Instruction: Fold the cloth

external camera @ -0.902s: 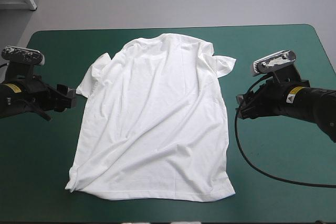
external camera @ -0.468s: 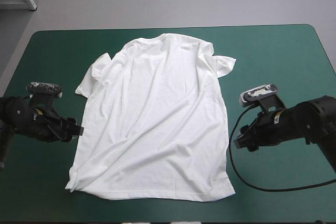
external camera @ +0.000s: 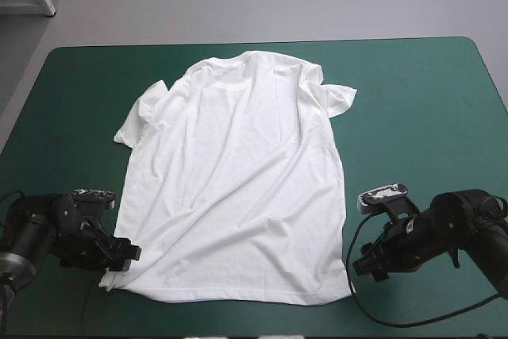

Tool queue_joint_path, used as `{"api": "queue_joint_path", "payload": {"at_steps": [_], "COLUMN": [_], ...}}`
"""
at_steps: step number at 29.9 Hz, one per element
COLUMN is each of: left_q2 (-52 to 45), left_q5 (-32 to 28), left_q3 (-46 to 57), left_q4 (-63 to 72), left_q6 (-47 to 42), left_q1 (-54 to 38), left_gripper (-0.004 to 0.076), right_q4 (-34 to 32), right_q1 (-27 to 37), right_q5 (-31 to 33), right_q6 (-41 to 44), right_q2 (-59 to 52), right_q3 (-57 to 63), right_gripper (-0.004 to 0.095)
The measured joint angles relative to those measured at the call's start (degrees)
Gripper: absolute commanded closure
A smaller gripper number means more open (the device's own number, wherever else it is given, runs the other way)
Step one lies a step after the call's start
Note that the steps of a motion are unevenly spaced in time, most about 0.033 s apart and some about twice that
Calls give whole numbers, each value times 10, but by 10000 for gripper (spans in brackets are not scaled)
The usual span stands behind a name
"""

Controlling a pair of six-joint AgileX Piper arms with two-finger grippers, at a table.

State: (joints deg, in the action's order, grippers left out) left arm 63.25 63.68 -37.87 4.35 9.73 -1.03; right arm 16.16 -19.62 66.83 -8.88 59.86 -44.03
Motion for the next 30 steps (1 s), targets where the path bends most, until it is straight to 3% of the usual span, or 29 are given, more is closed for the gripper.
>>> {"api": "queue_joint_path", "payload": {"at_steps": [4, 10, 13, 20, 30], "left_q2": [8, 31, 33, 33, 33], "left_q5": [-35, -65, -88, -138, -146], "left_q3": [29, 41, 42, 42, 42], "left_q4": [20, 69, 82, 86, 112], "left_q6": [4, 34, 48, 51, 61], "left_q1": [0, 0, 0, 0, 0], "left_gripper": [332, 597, 692, 705, 705], "right_q4": [1, 14, 40, 69, 100], "right_q1": [0, 0, 0, 0, 0], "right_q5": [-1, 0, -16, -47, -82], "right_q6": [0, -3, -14, -19, -51], "right_q2": [-17, -26, -26, 1, 105], "right_q3": [8, 9, 9, 9, 9], "right_gripper": [274, 278, 284, 323, 332]}}
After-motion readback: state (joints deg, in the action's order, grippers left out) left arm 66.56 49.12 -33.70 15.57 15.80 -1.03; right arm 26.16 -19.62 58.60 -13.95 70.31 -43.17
